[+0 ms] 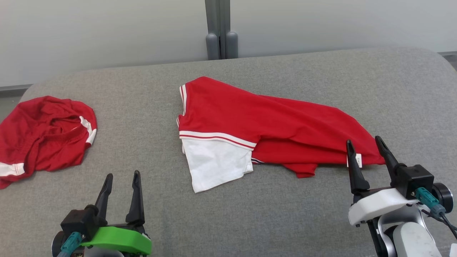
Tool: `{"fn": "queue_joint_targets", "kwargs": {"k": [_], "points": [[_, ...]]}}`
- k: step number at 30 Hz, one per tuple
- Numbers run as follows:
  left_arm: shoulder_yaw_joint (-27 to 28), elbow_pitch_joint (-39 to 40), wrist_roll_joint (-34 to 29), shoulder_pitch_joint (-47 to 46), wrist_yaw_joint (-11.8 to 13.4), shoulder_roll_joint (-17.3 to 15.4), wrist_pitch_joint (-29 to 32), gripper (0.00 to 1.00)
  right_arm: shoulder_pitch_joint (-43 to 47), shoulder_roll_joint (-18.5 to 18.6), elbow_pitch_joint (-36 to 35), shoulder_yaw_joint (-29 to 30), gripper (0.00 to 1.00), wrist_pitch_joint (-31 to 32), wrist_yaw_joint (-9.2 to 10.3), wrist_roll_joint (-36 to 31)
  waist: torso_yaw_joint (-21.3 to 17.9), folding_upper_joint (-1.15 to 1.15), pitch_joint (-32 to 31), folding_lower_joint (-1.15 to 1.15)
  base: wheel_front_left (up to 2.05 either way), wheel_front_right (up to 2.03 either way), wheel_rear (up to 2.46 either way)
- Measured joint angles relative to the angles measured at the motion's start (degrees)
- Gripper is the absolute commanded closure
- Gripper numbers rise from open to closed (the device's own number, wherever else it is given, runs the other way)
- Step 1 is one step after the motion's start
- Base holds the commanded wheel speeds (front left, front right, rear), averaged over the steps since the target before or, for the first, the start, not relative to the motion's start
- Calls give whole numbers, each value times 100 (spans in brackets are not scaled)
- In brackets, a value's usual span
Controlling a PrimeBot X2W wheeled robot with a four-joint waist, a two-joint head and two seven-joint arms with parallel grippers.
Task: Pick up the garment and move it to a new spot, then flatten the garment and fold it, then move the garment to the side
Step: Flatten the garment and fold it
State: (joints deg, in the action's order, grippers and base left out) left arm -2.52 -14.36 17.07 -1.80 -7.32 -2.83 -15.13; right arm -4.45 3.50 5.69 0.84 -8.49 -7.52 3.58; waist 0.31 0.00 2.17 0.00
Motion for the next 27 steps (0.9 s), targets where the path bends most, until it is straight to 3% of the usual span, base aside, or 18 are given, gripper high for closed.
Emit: {"fn": "queue_joint_targets", "kwargs": {"k": [21,27], "points": [[11,98,-22,147,5,0,0,0,187,-63,174,298,0,-102,1,299,-18,0,-87,0,0,0,0],[-583,-475,47,1,5,1,1,0,-86,-66,231,609,0,422,1,299,-62,0,24,0,0,0,0]]}}
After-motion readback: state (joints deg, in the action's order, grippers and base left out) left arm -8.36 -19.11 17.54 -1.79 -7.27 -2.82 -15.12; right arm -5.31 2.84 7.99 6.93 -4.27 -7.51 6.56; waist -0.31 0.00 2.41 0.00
